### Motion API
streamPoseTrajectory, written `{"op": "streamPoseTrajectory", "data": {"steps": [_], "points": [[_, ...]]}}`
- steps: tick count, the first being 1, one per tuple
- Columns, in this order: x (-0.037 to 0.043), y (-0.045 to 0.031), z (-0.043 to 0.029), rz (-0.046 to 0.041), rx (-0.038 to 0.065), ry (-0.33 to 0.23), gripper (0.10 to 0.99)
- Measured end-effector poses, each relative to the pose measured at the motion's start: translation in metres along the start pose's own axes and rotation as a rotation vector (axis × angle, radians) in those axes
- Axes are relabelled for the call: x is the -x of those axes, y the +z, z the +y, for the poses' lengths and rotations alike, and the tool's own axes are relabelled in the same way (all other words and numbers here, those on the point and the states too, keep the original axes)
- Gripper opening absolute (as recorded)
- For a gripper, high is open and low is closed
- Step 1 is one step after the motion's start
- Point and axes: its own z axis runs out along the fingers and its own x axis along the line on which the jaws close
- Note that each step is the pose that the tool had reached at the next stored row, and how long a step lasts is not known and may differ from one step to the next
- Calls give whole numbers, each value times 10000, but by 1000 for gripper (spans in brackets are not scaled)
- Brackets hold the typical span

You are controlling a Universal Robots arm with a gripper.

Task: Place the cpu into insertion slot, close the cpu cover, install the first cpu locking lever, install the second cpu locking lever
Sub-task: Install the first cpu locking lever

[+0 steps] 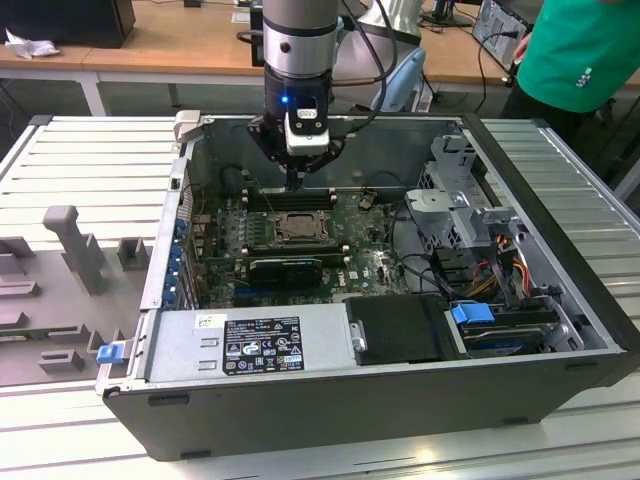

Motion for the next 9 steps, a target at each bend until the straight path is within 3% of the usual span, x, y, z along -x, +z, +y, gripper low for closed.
{"op": "streamPoseTrajectory", "data": {"steps": [5,9], "points": [[0,0,0,63,-31,-1192,106],[0,0,0,84,-41,-1580,106]]}}
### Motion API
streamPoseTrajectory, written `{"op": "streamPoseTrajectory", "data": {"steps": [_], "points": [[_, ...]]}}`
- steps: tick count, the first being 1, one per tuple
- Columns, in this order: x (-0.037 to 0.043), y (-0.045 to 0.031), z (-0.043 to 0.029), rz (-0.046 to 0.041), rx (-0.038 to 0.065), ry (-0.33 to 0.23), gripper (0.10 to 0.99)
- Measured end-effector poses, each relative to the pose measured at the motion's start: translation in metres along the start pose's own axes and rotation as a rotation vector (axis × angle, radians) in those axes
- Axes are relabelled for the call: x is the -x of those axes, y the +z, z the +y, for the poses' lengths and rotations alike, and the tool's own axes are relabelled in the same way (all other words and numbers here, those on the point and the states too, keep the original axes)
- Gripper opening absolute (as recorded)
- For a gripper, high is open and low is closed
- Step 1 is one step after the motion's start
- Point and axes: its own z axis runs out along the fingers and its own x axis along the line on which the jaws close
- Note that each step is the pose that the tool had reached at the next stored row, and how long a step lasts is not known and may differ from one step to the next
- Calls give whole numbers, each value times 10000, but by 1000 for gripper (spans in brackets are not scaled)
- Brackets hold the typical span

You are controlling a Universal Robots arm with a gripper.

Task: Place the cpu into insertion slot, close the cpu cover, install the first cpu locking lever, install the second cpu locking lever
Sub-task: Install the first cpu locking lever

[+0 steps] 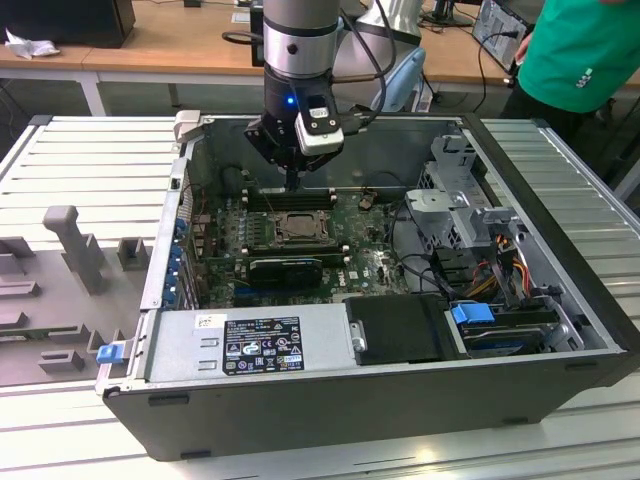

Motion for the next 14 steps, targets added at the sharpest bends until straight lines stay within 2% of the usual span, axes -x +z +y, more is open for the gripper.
{"op": "streamPoseTrajectory", "data": {"steps": [14], "points": [[0,0,0,92,-44,-1737,106]]}}
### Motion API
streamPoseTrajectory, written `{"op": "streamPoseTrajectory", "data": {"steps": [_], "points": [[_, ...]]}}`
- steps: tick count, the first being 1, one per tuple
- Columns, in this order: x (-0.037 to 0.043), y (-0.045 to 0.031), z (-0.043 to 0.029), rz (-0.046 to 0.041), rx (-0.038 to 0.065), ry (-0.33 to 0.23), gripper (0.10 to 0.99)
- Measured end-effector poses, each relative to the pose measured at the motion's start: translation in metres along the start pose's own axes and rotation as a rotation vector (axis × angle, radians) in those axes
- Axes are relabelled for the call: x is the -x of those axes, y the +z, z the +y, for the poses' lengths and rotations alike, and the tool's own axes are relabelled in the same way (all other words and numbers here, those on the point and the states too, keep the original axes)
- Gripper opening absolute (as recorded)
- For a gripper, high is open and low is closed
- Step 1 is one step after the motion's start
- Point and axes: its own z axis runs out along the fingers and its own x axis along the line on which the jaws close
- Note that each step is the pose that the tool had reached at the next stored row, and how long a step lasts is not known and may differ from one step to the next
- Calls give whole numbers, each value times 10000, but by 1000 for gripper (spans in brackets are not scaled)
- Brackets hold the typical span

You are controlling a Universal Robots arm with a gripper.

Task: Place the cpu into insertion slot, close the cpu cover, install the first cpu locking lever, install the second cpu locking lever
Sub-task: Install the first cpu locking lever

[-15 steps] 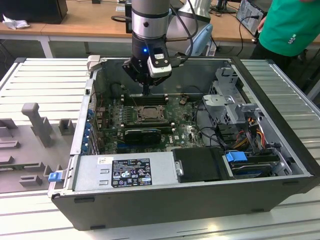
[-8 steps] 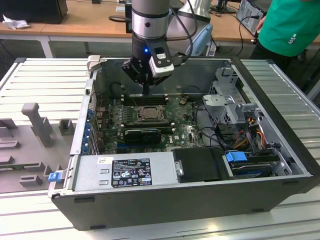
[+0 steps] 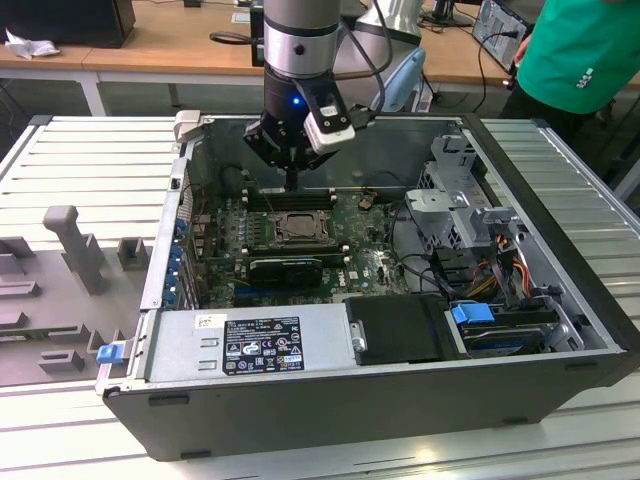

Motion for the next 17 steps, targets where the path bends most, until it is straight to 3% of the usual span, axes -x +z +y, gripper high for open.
{"op": "streamPoseTrajectory", "data": {"steps": [5,13,17], "points": [[0,0,0,19,-10,-355,106],[-2,0,0,77,-39,-1442,106],[-81,3,-9,73,-21,-1519,106]]}}
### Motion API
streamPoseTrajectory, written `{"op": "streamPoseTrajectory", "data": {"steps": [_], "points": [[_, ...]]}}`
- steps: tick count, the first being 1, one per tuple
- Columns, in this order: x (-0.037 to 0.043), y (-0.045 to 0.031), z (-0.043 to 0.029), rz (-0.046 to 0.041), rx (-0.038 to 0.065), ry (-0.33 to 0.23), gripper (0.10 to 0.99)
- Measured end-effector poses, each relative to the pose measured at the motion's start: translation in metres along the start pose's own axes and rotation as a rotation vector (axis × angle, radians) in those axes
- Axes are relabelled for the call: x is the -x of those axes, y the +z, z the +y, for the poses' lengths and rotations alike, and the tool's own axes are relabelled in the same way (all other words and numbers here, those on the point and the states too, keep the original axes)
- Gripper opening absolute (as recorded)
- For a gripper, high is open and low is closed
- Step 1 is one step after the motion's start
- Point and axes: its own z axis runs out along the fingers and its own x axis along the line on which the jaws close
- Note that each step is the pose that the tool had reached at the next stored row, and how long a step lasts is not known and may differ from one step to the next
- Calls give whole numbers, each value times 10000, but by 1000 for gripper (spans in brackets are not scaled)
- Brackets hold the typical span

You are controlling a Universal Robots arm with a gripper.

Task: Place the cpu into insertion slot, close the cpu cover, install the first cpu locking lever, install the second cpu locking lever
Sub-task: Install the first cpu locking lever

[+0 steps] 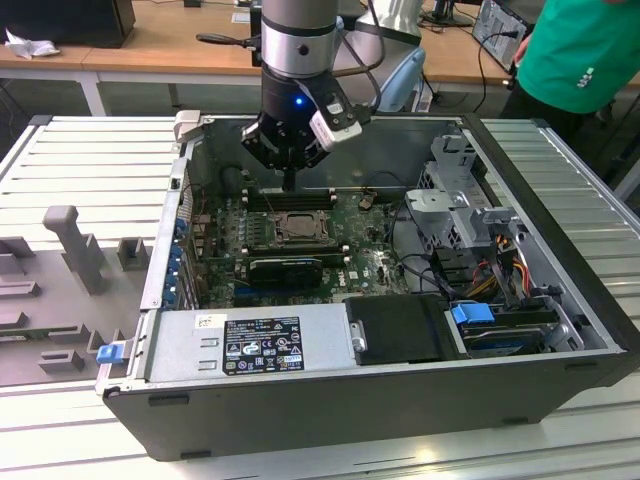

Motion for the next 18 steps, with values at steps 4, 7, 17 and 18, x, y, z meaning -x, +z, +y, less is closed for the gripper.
{"op": "streamPoseTrajectory", "data": {"steps": [4,7,17,18], "points": [[-163,5,3,-27,91,-10,106],[-203,6,6,-28,114,-14,106],[-261,8,9,-33,202,-17,106],[-267,8,9,-34,213,-18,106]]}}
